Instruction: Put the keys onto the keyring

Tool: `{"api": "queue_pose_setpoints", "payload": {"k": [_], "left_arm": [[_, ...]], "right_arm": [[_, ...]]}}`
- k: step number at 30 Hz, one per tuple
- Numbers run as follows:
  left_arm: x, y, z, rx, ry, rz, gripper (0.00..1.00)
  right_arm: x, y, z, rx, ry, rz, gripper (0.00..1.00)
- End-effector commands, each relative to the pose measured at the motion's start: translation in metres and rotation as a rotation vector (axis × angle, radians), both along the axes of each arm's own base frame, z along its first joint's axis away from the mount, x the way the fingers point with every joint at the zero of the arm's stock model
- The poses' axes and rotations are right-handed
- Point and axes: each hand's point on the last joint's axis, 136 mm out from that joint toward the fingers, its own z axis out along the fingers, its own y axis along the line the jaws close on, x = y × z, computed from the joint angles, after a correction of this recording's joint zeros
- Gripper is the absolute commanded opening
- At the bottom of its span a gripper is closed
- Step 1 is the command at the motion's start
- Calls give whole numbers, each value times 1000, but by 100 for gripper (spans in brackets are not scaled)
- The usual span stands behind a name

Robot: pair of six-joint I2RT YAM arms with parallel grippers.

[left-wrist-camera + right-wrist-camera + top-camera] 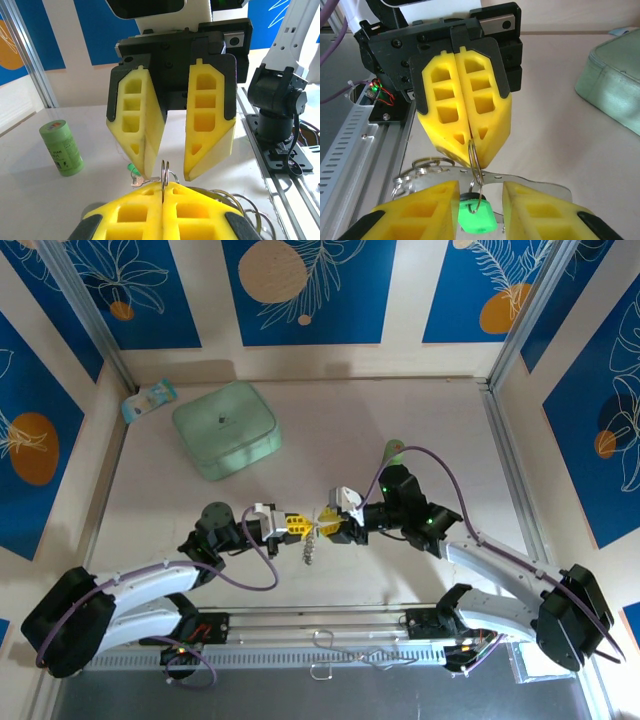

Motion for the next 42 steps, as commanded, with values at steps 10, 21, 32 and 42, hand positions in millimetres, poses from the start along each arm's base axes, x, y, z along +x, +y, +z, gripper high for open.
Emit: {"api": "queue_pose_setpoints", "payload": {"k": [10,21,32,42], "left_arm": [[-1,0,15,-42,-38,1,0],[0,7,-4,218,-35,21,20],[-2,3,-1,251,-59,1,13],[-4,5,5,172,-77,19,0]], "right_arm": [[2,16,16,25,-36,42,0],[-1,5,-11,-305,-147,58,0],[-14,17,-2,-322,-181,120,0],[-6,8,16,-124,-101,43,29]]}}
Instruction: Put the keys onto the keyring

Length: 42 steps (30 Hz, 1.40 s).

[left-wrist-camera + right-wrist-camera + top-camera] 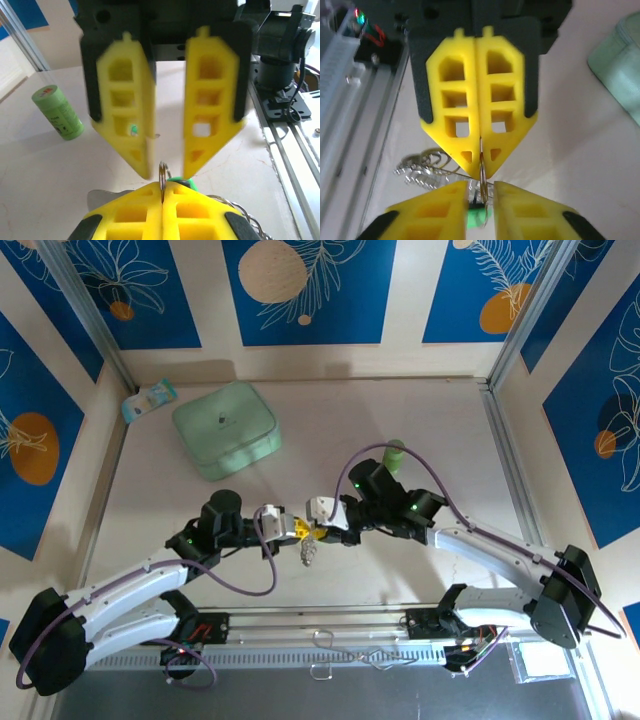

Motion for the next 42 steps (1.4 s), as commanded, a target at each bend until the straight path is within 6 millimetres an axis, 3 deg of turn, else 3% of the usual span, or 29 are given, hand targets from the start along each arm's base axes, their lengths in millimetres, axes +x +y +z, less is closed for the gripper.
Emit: {"api": "queue_pose_setpoints", "payload": {"k": [1,6,18,34,42], "left_arm": [[0,0,17,-97,-46,15,0],[-1,2,20,-183,-47,34,0],[-6,0,16,-194,-39,3,0],[-8,0,19,-200,-50,-14,0],[-16,-3,27,-223,-53,-70,0]], "right_arm": [[-3,-5,22,159,56,-9,31],[-6,-13,12,199,135,-41,32],[4,-3,-1,172,153,-65,31],[-4,-2,-1,177,176,-17,1],[1,1,-17,116,196,-37,0]]}}
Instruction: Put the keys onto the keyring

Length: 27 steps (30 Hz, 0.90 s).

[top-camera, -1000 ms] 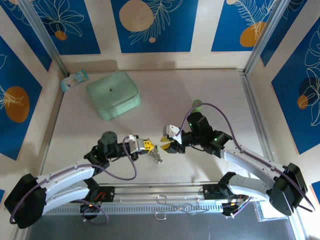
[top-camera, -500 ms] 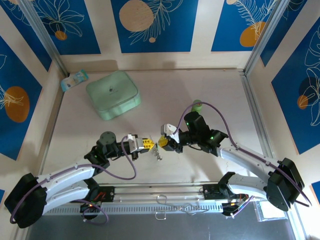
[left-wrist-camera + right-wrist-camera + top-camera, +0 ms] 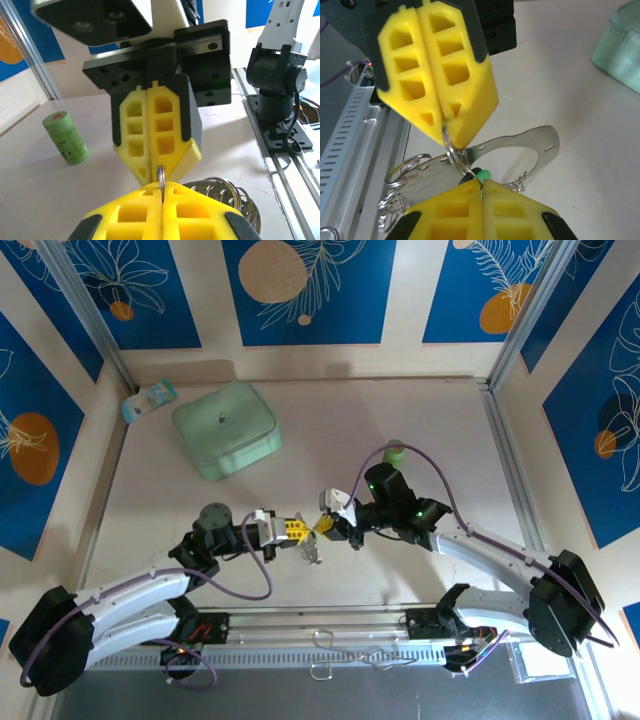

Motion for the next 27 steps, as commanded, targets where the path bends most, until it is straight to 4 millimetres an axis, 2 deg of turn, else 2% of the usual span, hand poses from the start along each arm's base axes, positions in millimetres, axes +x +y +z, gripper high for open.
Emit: {"api": "queue_pose_setpoints", "payload": {"k": [1,6,9,15,22,27], "left_arm": [[-9,-4,21,-63,-50,-59,0],[-8,-4,17,-54,-50,-54,0],[-7,-5,16,-56,-48,-55,0],[-6,-7,16,-64,-43,-58,0],[-6,-8,17,-63,-43,-67,0],[-7,-8,17,-64,-42,-68,0]], "right_arm": [[-4,2,3,-12,0,20,0],[-6,-5,17,69,-47,8,20],[-14,-6,22,101,-56,42,25],[-17,-1,27,127,-41,69,26],[-11,3,25,120,-45,56,17],[-9,4,20,96,-49,46,16]]}}
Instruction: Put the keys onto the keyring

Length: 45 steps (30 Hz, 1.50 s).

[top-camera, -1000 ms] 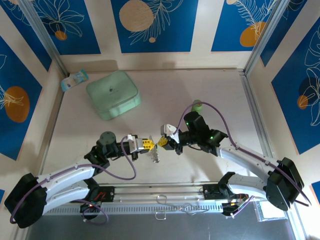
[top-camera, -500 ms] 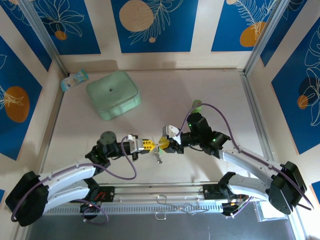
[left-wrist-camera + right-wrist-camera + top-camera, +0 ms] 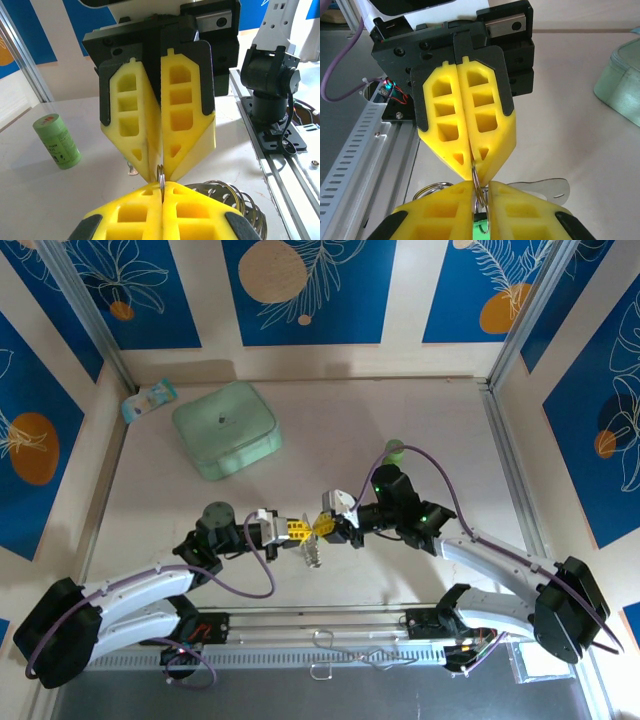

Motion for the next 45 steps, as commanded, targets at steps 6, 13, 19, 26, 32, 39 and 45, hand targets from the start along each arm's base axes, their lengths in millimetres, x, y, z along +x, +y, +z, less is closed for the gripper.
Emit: {"api": "queue_pose_setpoints", "payload": {"k": [6,13,19,26,32,39,45], "left_arm": [[-3,-3,17,-42,-42,-20,0],[7,1,-7,151,-4,25,17],[8,-3,-2,187,-15,0,0],[3,-2,11,126,-51,-12,0],[-2,-2,17,3,-23,-19,0],[-2,-3,11,-29,8,-17,0],[-5,-4,10,-37,23,-38,0]], "right_arm": [[-1,1,-1,-36,-18,8,0],[-2,-4,2,-197,-122,31,0],[-9,0,-6,-331,-169,67,0],[-3,2,15,-200,-115,20,19],[-8,-5,22,38,-13,29,30],[-1,-3,8,14,9,-7,29],[1,-1,2,7,16,-4,26]]}}
